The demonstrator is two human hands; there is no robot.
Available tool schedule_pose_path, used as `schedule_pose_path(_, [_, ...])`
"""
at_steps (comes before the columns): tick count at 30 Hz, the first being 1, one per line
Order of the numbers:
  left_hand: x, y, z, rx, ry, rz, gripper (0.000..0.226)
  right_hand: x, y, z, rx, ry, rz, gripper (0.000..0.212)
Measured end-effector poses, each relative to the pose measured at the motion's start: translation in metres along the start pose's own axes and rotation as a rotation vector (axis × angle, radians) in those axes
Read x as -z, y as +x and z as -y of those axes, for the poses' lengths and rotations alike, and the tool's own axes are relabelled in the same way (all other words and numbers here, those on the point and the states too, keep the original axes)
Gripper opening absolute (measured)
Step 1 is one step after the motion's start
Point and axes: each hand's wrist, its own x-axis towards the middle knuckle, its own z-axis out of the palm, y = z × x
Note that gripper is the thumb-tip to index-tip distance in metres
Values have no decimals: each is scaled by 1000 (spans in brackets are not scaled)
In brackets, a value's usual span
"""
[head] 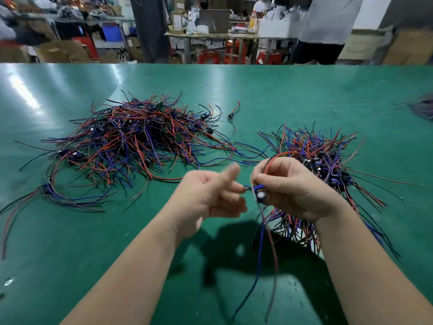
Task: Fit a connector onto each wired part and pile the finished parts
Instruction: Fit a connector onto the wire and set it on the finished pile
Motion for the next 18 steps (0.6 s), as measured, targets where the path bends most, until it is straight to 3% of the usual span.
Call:
schedule_pose_path(2, [-7,-1,9,-7,126,73,32,-2,4,-5,-43,-147,-96,9])
schedule_pose_path(7, [-2,6,18,-82,358,-5,23,-5,11,-7,-54,-392,-382,15])
schedule_pose_path(12, [-1,-1,19,34,455,345,16,15,3,13,58,-85,-719,13])
schedule_pose_path(18, [6,-5,14,143,449,481,11,13,8,6,95,-13,-753,16])
